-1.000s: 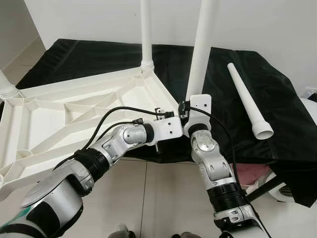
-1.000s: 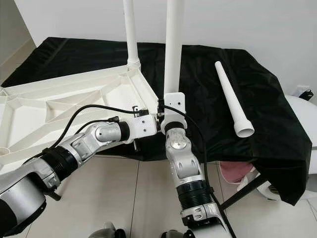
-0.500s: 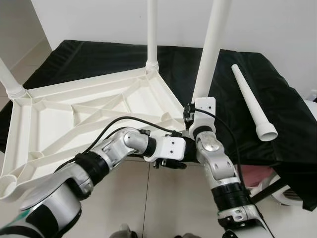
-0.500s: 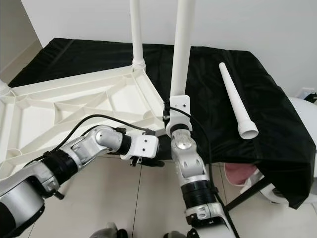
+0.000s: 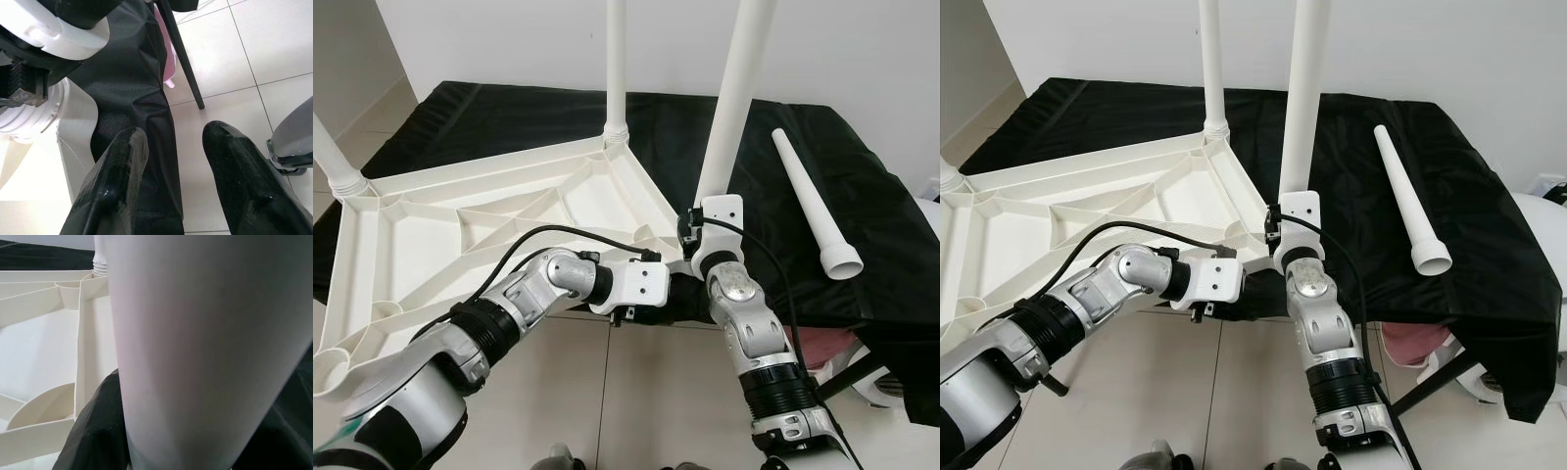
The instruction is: Building children table
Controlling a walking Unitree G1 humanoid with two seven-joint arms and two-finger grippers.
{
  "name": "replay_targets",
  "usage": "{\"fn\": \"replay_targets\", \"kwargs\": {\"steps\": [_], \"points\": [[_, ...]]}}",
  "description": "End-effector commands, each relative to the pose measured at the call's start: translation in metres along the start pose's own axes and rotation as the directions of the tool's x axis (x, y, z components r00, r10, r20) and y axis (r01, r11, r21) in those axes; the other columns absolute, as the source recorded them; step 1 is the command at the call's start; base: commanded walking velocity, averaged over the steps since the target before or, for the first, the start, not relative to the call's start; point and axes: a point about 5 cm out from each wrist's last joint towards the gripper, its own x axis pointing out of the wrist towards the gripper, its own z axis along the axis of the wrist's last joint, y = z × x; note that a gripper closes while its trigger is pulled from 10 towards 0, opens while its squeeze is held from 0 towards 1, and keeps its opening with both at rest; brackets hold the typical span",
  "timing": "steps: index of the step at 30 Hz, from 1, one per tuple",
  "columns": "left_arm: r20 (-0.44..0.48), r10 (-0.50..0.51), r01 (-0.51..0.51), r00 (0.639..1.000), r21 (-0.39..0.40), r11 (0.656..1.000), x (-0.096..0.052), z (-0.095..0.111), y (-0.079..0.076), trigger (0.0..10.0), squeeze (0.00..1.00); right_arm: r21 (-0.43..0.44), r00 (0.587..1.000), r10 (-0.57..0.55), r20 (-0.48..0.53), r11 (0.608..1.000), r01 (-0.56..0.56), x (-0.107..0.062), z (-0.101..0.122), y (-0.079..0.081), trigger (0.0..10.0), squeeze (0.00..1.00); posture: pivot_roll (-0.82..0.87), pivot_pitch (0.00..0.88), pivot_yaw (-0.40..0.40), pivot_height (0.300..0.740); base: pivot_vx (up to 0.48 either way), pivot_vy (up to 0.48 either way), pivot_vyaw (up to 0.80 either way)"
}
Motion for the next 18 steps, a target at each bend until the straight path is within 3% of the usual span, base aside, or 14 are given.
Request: {"fn": "replay_targets", "kwargs": {"steps": [1,18], "points": [[0.004,-0.031,0.031,1.0,0.015,0.999,0.0059,0.0028,-0.0026,10.0,0.0,-0.089,0.999,-0.028,-0.02,0.996,0.026,0.0002,-0.005,0.0005,10.0,0.0,0.0,0.133,0.006,0.74,0.0,0.0,0.0],[0.004,-0.031,0.031,1.0,0.015,0.999,0.0059,0.0028,-0.0026,10.0,0.0,-0.089,0.999,-0.028,-0.02,0.996,0.026,0.0002,-0.005,0.0005,10.0,0.0,0.0,0.133,0.006,0.74,0.0,0.0,0.0]]}}
